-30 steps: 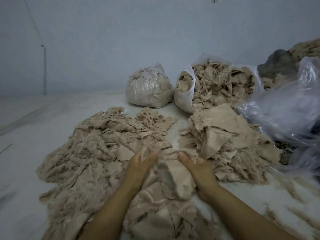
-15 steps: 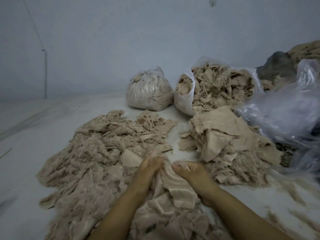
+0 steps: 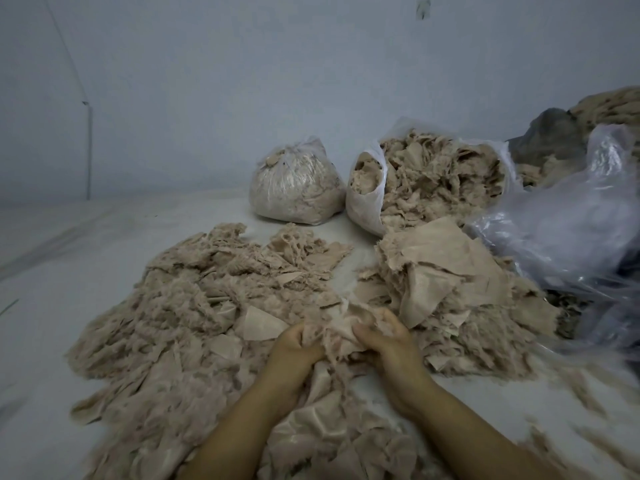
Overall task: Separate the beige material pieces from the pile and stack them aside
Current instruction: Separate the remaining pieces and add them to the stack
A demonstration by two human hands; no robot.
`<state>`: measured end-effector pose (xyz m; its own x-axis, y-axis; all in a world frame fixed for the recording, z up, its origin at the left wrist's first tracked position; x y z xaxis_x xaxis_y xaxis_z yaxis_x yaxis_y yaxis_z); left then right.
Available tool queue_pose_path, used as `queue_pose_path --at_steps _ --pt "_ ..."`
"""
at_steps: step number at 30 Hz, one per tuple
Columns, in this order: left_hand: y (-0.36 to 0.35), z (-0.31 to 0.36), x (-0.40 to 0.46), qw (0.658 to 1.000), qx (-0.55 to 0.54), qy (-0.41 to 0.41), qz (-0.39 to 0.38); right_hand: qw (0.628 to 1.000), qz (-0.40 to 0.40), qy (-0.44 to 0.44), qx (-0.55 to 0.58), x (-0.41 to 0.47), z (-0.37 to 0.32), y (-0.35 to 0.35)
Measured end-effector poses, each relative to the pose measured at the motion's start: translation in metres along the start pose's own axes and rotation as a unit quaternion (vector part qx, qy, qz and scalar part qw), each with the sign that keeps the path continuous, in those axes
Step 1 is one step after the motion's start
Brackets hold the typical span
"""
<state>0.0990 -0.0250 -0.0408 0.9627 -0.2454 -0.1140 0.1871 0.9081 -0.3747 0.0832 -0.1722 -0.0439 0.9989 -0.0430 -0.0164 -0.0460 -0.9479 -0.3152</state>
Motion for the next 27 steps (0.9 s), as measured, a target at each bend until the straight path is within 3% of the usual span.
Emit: queue_pose_path --at_steps 2,5,10,17,20,23,26,27 --pt "0.005 0.003 0.001 1.000 -0.006 -0.006 0.007 0.999 -0.034 -0.022 0.013 0.001 -0.001 0.003" --pt "0.004 0.004 -0.002 0.999 0.019 0.007 -0.049 0.997 -0.044 -0.008 -0.058 -0.001 -0.003 0.002" --pt "-0.004 0.006 -0.011 0.989 0.058 0.047 -0.129 0.987 0.099 0.075 -0.105 -0.004 -0.010 0.003" --pt "0.006 0.011 -0.001 1.000 -0.030 0.003 -0.003 0.964 0.154 0.173 -0.131 -0.009 -0.047 0.000" --pt "0.012 0.016 -0.001 0.998 -0.055 -0.007 0.042 0.946 0.155 0.202 -0.200 -0.005 -0.084 0.006" --pt "0.014 0.014 -0.001 0.997 -0.057 0.011 0.051 0.897 0.202 0.225 -0.324 0.011 -0.138 0.022" --pt "0.013 0.012 -0.002 0.995 -0.084 0.048 0.032 0.767 0.275 0.220 -0.536 0.017 -0.172 0.033" --pt "0.013 0.012 -0.001 0.994 -0.096 0.055 0.024 0.744 0.276 0.250 -0.555 0.013 -0.171 0.030"
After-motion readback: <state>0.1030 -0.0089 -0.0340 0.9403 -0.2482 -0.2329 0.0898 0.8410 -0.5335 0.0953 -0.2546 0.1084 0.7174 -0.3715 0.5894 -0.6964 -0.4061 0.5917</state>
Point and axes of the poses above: each hand's wrist, its own x-axis towards the middle knuckle, its own y-axis out of the back of the hand, z = x × y, the point moved 3 cm from there along x, towards the middle knuckle, and after that the axes turned 5 degrees about -x, right-handed, at the moved point
